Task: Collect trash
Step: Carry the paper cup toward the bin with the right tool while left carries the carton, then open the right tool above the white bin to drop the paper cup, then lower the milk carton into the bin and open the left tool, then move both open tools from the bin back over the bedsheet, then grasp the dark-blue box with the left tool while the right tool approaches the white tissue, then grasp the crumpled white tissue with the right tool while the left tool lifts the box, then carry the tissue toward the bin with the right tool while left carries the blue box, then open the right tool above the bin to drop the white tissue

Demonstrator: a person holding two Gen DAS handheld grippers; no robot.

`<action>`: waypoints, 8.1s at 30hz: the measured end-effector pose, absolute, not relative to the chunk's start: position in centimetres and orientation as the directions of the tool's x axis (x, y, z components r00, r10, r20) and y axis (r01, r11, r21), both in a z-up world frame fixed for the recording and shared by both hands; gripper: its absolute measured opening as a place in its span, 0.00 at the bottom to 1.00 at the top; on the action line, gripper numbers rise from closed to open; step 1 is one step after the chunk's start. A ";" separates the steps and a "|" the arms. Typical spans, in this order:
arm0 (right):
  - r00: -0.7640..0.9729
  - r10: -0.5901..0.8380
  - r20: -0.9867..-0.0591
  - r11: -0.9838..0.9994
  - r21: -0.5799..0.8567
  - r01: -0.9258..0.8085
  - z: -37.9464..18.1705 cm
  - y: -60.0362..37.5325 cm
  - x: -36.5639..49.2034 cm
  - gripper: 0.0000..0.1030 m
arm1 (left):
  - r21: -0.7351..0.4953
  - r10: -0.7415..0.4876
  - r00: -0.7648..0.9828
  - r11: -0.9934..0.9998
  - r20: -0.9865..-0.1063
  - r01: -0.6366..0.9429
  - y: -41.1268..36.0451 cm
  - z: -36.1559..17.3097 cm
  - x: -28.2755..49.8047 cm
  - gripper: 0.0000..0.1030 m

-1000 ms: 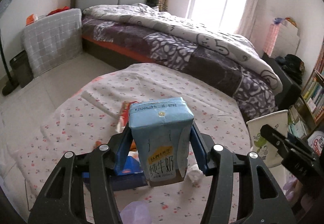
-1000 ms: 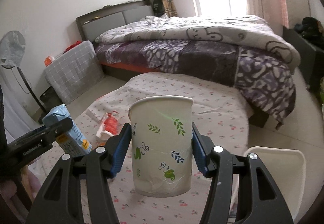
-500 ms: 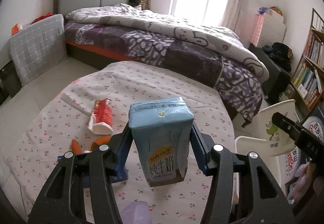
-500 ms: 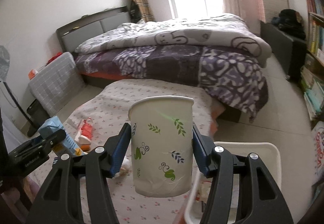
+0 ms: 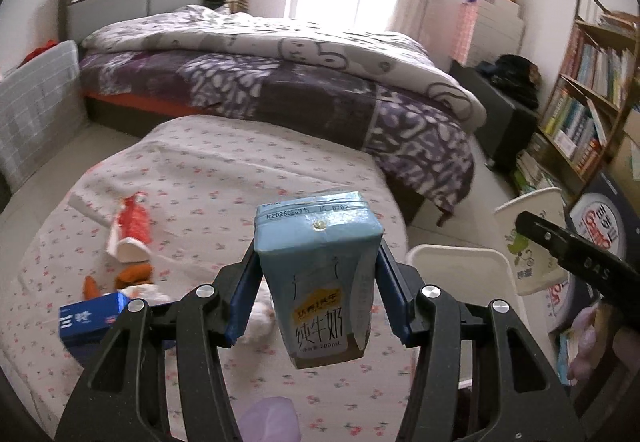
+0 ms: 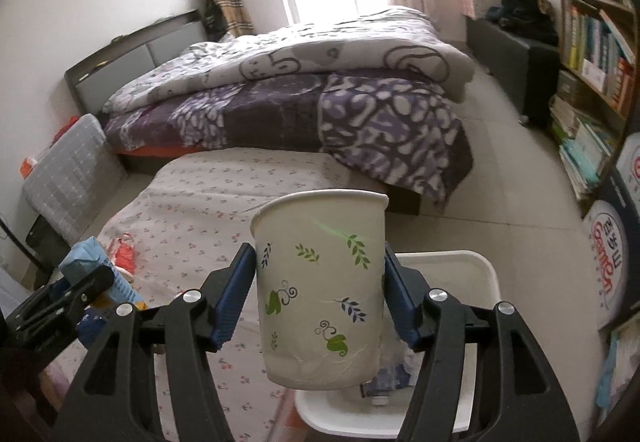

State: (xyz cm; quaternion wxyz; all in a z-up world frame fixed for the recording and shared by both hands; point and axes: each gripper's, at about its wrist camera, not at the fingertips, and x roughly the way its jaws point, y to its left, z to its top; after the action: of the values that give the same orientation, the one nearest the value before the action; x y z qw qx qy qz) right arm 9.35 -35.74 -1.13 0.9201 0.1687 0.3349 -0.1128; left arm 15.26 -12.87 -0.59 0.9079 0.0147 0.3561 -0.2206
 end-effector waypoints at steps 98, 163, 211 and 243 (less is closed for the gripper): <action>0.537 0.044 -0.842 0.981 0.138 0.136 -7.6 -21.3 19.5 0.90 | 0.161 0.082 0.150 0.745 -0.985 0.647 1.8 -15.0 24.1 0.80; 0.806 0.154 -0.571 0.971 0.239 -0.016 -1.9 -16.4 19.2 0.38 | -0.107 -0.211 0.737 0.977 -0.642 0.187 4.3 2.0 20.2 0.36; 0.846 -0.027 -0.532 0.958 0.229 0.175 0.9 -26.5 14.0 0.38 | -0.117 -0.318 0.726 0.942 -0.609 0.314 -4.6 2.0 19.3 0.36; 0.775 -0.177 -0.607 0.868 0.275 0.413 0.0 -37.4 9.5 0.40 | -0.080 -0.424 0.651 0.869 -0.630 0.488 -14.7 0.4 16.9 0.36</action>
State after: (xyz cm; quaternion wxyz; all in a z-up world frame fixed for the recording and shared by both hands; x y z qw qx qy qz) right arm 9.50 -37.45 -0.02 0.9204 0.2005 0.2950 -0.1602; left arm 16.86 -14.74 0.37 0.9074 0.0480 0.3336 -0.2510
